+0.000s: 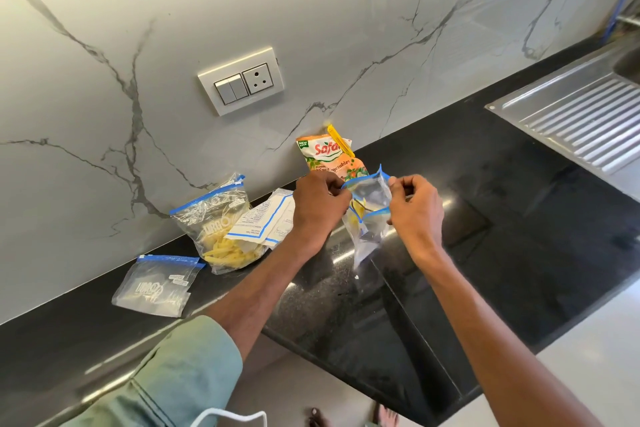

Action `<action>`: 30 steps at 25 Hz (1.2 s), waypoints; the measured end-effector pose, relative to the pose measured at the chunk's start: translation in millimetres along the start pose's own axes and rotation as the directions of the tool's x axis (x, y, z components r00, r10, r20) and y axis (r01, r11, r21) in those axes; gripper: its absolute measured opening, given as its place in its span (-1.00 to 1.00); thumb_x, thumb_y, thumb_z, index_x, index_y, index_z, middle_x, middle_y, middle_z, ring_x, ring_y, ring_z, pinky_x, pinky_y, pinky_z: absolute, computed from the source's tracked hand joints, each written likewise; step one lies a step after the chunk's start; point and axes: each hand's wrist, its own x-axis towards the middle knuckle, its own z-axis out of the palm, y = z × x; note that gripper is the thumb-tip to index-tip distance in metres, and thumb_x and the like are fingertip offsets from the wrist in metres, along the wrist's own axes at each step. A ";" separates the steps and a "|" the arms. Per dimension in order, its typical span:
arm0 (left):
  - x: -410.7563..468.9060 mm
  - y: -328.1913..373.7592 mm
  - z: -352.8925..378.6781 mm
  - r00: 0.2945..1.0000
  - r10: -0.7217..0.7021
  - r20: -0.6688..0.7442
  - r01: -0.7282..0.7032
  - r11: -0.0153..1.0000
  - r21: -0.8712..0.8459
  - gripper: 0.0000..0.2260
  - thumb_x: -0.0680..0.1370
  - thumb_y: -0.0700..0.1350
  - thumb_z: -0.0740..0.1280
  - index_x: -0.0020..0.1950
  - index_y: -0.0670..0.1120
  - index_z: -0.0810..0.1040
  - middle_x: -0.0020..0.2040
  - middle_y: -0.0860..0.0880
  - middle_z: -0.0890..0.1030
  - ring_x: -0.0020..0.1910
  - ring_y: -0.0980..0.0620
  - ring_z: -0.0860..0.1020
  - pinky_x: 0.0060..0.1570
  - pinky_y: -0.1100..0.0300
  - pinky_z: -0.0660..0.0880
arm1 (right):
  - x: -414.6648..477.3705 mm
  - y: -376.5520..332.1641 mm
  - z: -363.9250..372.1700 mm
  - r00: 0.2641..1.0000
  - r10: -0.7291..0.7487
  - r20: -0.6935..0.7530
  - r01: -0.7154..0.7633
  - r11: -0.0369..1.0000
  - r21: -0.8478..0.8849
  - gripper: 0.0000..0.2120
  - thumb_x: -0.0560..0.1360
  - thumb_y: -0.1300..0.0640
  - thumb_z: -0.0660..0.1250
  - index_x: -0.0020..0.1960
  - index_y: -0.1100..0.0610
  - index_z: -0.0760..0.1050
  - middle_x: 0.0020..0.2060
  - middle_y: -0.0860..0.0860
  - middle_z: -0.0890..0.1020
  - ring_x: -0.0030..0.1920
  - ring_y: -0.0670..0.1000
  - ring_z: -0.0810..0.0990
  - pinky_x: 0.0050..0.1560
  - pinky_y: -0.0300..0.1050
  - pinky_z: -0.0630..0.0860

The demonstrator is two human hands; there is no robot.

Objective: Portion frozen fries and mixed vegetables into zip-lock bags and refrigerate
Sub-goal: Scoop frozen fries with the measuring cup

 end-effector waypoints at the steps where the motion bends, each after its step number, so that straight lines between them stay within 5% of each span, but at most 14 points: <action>1: 0.7 -0.2 0.5 1.000 0.020 0.009 -0.020 1.000 0.014 -0.97 0.42 -0.16 0.48 -0.17 -0.05 0.70 -0.26 0.06 0.68 -0.28 0.11 0.67 -0.29 0.18 0.58 | 3.5 0.8 -0.4 1.000 -0.005 0.008 0.005 1.000 0.017 -0.80 0.67 -0.01 0.33 -0.06 0.08 0.57 -0.23 -0.07 0.65 -0.26 0.06 0.69 -0.26 0.07 0.65; 6: -5.5 -8.9 3.7 0.998 0.051 0.048 -0.053 0.998 0.027 -0.94 0.46 -0.15 0.48 -0.09 -0.03 0.65 -0.18 0.08 0.67 -0.25 0.11 0.64 -0.24 0.15 0.58 | 1.3 3.3 -2.4 0.994 0.003 0.105 -0.009 0.998 0.065 -0.85 0.67 0.11 0.36 -0.02 0.17 0.59 -0.21 0.02 0.66 -0.35 0.07 0.67 -0.43 -0.04 0.64; 11: -34.5 -8.5 12.0 0.923 0.375 0.080 -0.372 0.824 0.427 -0.83 0.51 -0.09 0.48 0.08 -0.02 0.59 0.21 -0.07 0.44 0.09 -0.04 0.51 -0.16 0.09 0.50 | -11.5 9.5 6.6 0.977 0.043 0.208 -0.067 0.992 0.106 -0.84 0.67 0.10 0.36 0.00 0.19 0.59 -0.15 0.08 0.68 -0.36 0.07 0.67 -0.47 -0.24 0.55; 14: -36.0 -7.4 20.1 0.957 0.150 0.248 -0.269 0.776 0.570 -0.70 0.55 0.12 0.45 0.21 0.03 0.62 0.37 -0.11 0.35 0.34 -0.12 0.39 0.15 -0.03 0.49 | -14.2 10.9 10.3 0.976 0.016 0.219 -0.036 0.995 0.091 -0.86 0.66 0.08 0.37 -0.01 0.13 0.60 -0.16 0.05 0.69 -0.29 0.08 0.70 -0.38 -0.04 0.65; 16: -27.3 -5.5 22.5 0.947 -0.044 0.317 -0.168 0.774 0.610 -0.64 0.55 0.17 0.44 0.23 -0.02 0.57 0.29 -0.11 0.44 0.23 -0.12 0.50 0.04 0.00 0.47 | -17.0 7.9 11.5 0.972 0.021 0.235 -0.043 0.995 0.089 -0.87 0.66 0.09 0.37 0.00 0.14 0.60 -0.15 0.06 0.69 -0.32 0.07 0.70 -0.40 -0.12 0.62; 19: -16.1 -4.7 28.2 0.917 -0.148 0.370 -0.154 0.723 0.673 -0.72 0.56 0.06 0.44 0.17 -0.06 0.53 0.15 -0.08 0.61 0.12 -0.11 0.60 -0.09 0.05 0.40 | -24.4 4.3 13.6 0.964 0.027 0.266 -0.052 0.995 0.087 -0.87 0.67 0.10 0.37 0.02 0.16 0.59 -0.13 0.05 0.68 -0.35 0.07 0.69 -0.45 -0.30 0.52; 22: -13.9 -4.2 34.4 0.899 -0.179 0.400 -0.131 0.761 0.636 -0.79 0.59 -0.03 0.38 0.18 -0.07 0.54 0.10 -0.08 0.63 0.12 -0.12 0.61 -0.06 0.06 0.43 | -28.1 2.9 13.9 0.967 0.025 0.252 -0.047 0.995 0.083 -0.89 0.66 0.11 0.37 0.02 0.14 0.60 -0.14 0.03 0.68 -0.32 0.05 0.69 -0.41 -0.26 0.56; 26: -16.3 -13.8 30.9 0.899 -0.178 0.400 -0.058 0.857 0.512 -0.81 0.63 0.01 0.26 -0.07 -0.08 0.48 -0.19 -0.02 0.53 -0.05 -0.11 0.60 -0.13 0.08 0.41 | -22.3 5.0 4.7 0.970 -0.007 0.245 0.003 1.000 0.018 -0.87 0.64 0.06 0.42 0.02 0.13 0.63 -0.17 -0.04 0.66 -0.25 0.03 0.68 -0.39 -0.14 0.65; 30: -11.0 -21.2 14.8 0.892 -0.260 0.371 0.213 0.963 0.163 -0.66 0.66 0.06 0.27 -0.04 -0.18 0.66 -0.11 -0.09 0.66 -0.09 -0.07 0.60 -0.11 0.03 0.46 | -15.0 11.9 -1.8 0.973 -0.034 0.230 0.044 0.998 -0.035 -0.91 0.62 0.06 0.44 -0.03 0.07 0.64 -0.22 -0.09 0.68 -0.28 0.02 0.68 -0.24 0.12 0.69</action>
